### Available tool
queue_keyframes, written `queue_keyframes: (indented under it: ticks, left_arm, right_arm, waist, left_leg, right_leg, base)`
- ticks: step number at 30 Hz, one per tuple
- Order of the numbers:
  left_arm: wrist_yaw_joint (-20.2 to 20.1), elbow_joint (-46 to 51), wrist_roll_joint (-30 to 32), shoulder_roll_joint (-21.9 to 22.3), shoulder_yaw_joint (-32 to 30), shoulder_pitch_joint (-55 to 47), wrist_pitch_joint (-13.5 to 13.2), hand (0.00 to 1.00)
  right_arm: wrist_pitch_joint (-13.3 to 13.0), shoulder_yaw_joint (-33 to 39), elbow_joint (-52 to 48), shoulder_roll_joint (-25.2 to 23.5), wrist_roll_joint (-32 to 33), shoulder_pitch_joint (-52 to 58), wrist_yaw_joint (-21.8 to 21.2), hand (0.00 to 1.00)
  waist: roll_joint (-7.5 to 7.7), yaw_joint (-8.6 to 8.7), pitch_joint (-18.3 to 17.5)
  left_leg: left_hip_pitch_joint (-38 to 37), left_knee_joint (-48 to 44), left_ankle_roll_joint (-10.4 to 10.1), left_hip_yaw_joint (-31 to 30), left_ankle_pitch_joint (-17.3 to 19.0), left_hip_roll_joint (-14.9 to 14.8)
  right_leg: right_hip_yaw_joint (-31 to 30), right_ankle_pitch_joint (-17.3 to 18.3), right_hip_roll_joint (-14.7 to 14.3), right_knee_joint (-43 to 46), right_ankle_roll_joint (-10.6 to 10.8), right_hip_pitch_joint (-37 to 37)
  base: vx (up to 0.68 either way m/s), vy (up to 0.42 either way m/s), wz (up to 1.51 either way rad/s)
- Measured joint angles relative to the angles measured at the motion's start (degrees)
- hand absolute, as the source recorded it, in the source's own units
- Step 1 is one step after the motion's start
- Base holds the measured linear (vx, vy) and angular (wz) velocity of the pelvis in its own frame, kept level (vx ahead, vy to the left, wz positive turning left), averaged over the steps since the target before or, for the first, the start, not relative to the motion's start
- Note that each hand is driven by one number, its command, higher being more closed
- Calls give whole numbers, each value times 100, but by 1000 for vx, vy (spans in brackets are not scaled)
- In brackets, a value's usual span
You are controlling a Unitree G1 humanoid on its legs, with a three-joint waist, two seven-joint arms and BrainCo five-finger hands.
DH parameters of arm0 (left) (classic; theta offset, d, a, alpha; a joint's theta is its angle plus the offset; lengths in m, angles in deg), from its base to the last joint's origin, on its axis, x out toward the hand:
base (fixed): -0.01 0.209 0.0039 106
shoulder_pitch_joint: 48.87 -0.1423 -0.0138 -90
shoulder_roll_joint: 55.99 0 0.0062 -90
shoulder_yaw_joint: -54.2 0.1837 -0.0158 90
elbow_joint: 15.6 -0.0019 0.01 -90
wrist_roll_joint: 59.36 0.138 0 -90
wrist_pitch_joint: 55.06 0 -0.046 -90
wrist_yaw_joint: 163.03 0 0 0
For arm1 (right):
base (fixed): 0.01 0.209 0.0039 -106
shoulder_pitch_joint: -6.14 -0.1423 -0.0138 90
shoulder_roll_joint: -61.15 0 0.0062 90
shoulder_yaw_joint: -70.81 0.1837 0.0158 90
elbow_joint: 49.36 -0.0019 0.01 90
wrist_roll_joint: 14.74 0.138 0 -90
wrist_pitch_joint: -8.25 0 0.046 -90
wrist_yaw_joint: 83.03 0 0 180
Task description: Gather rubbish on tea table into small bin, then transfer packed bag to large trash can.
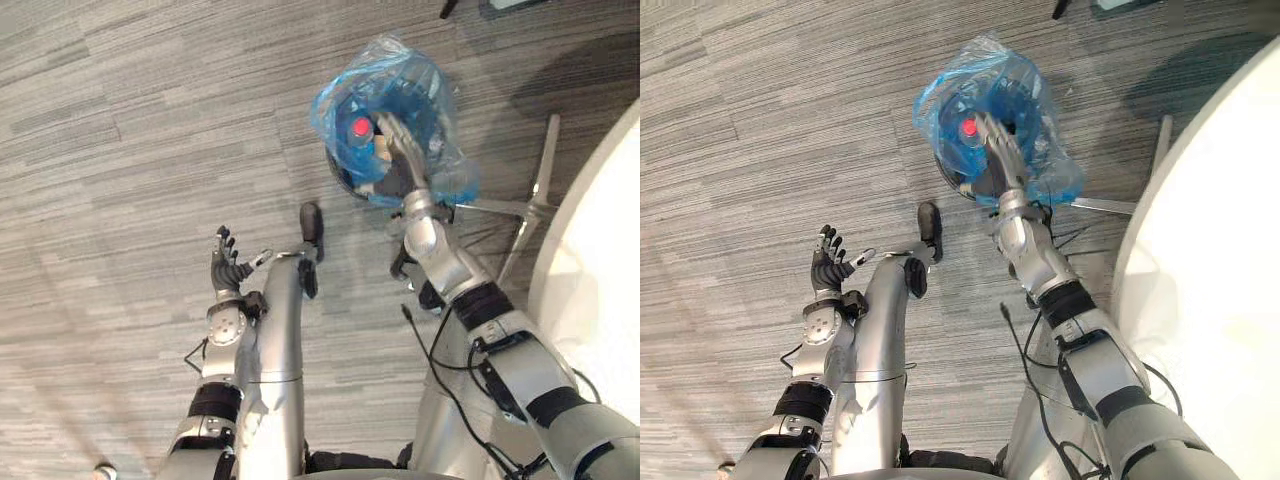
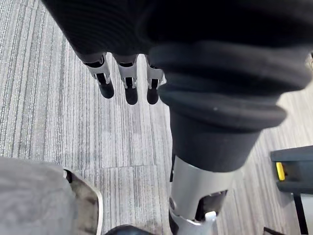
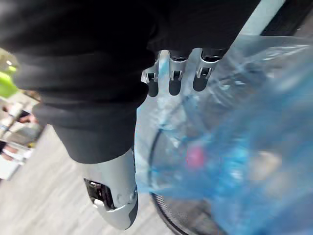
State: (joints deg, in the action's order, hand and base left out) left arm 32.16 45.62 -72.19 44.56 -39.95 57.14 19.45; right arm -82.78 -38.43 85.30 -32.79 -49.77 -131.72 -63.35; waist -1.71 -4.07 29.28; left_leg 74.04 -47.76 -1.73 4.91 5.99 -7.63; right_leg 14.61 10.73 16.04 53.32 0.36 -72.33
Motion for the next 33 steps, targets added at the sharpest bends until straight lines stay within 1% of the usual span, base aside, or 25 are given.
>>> queue_keyframes:
  ticks: [1,4,8,11,12,14,16,17,18,19,21,23,24,25,26,27,28,29,30,31,32,33]
  left_arm:
    - [1,0,-2,2,1,8,-3,0]
    - [4,2,-6,7,3,69,-30,0]
    - [0,10,-11,-24,8,209,-57,0]
    - [-1,1,-11,-31,13,280,-56,0]
    - [-2,3,-10,-19,23,303,-55,0]
    - [-6,12,-10,-9,22,304,-54,0]
    - [-6,34,-10,1,16,303,-49,0]
    - [-7,59,-7,1,16,301,-27,0]
    - [-8,71,-6,7,16,299,-1,0]
    - [-11,90,-4,27,16,296,36,0]
    - [-13,116,-3,64,16,291,88,0]
    - [-27,149,5,100,65,252,153,0]
    - [-29,152,6,106,96,230,166,0]
    - [-33,201,8,122,148,149,191,0]
    - [-56,297,13,147,152,28,202,0]
    - [-75,327,18,145,151,-38,219,0]
    - [-138,357,61,140,190,-146,275,0]
    - [-156,363,134,154,252,-268,298,0]
    - [-167,380,149,172,260,-341,309,0]
    - [-195,397,198,196,264,-529,318,0]
    - [-265,398,234,194,267,-731,328,0]
    - [-275,398,236,194,276,-836,339,0]
  right_arm:
    - [39,2,208,-38,-69,-39,-1,100]
    - [158,7,529,-59,-121,-181,-29,100]
    - [163,-155,938,0,-142,-560,-126,100]
    - [158,-153,976,29,-84,-674,-123,100]
    - [149,-149,962,47,-6,-678,-113,100]
    - [151,-152,848,62,132,-687,-107,100]
    - [153,-154,390,82,260,-610,-104,100]
    - [144,-148,-46,86,383,-535,-91,100]
    - [141,-140,-279,88,425,-489,-89,100]
    - [104,-97,-840,96,629,-354,-85,100]
    - [63,-33,-1314,78,857,-191,-85,100]
    - [-32,240,-1972,41,1323,245,-87,100]
    - [-39,318,-2113,17,1448,363,-86,100]
    - [-69,465,-2361,-42,1735,602,-92,100]
    - [-122,551,-2619,-116,2071,873,-95,100]
    - [-161,560,-2742,-154,2257,1027,-102,100]
    - [-275,585,-2989,-237,2650,1372,-143,100]
    - [-333,585,-3181,-323,2952,1719,-206,100]
    - [-360,577,-3268,-372,3099,1881,-255,100]
    - [-427,551,-3372,-500,3367,2155,-365,100]
    - [-489,497,-3490,-610,3640,2398,-470,100]
    - [-520,474,-3550,-665,3741,2506,-520,100]
  waist:
    - [0,-1,0]
    - [0,-6,0]
    - [-1,-18,0]
    - [-1,-81,0]
    - [-1,-126,0]
    - [-1,-137,0]
    - [-1,-135,-1]
    - [-1,-131,-1]
    - [0,-131,-1]
    - [0,-126,-1]
    - [1,-120,-2]
    - [7,-103,-5]
    - [12,-95,-8]
    - [34,-66,-19]
    - [39,-1,-22]
    - [47,7,-26]
    - [50,31,-26]
    - [65,34,-36]
    - [84,32,-53]
    - [140,34,-122]
    - [206,27,-214]
    - [218,29,-277]
  left_leg:
    - [13,8,-3,-3,-2,1]
    - [120,16,-3,-13,-2,25]
    - [401,-112,-3,-28,-1,70]
    - [462,-191,4,-49,4,66]
    - [465,-236,12,-61,12,60]
    - [467,-238,12,-70,13,59]
    - [467,-239,17,-74,14,57]
    - [466,-246,14,-75,12,54]
    - [463,-253,14,-76,11,50]
    - [437,-271,15,-86,9,42]
    - [350,-280,48,-106,-7,36]
    - [33,-241,50,-158,-6,38]
    - [-87,-202,49,-163,-6,40]
    - [-330,-98,42,-159,-6,54]
    - [-625,62,-1,-163,0,60]
    - [-794,164,-6,-163,-2,64]
    - [-1169,380,-24,-151,-15,59]
    - [-1609,672,-33,-104,-20,57]
    - [-1846,829,-48,-64,-30,53]
    - [-2269,1124,-96,-3,-64,43]
    - [-2668,1374,-105,4,-142,33]
    - [-2835,1481,-98,-7,-183,18]
  right_leg:
    - [4,6,1,1,-6,-14]
    - [2,16,20,18,-12,-124]
    - [-7,81,106,208,-37,-408]
    - [-11,132,114,307,-28,-463]
    - [-12,153,114,353,-31,-464]
    - [-7,156,113,359,-34,-464]
    - [-6,155,109,359,-34,-463]
    - [-5,155,106,358,-34,-457]
    - [-3,154,104,359,-34,-450]
    - [14,154,101,361,-35,-407]
    - [46,155,97,352,-35,-289]
    - [120,163,92,302,-46,81]
    - [132,165,88,267,-48,196]
    - [142,174,80,186,-33,433]
    - [184,176,61,40,-27,731]
    - [206,173,48,-43,-26,894]
    - [257,159,2,-269,-51,1273]
    - [328,154,-14,-528,-44,1695]
    - [358,144,-16,-662,-26,1908]
    - [443,97,-23,-921,26,2310]
    - [511,-19,-87,-1201,-5,2717]
    - [546,-41,-132,-1335,9,2903]
  base:
    - [-16,1,3]
    - [-18,7,6]
    - [-34,13,10]
    - [-46,11,3]
    - [-47,9,0]
    - [-55,12,0]
    - [-56,15,-1]
    - [-38,13,-1]
    - [-51,19,-2]
    - [-39,15,-1]
    - [-18,7,0]
    - [-30,5,3]
    - [-34,-3,4]
    - [-42,-13,4]
    - [-53,-23,3]
    - [-47,-34,1]
    - [-29,-33,0]
    - [-3,-51,-1]
    - [28,-75,-2]
    - [70,-104,-7]
    - [83,-95,-9]
    - [119,-92,-9]
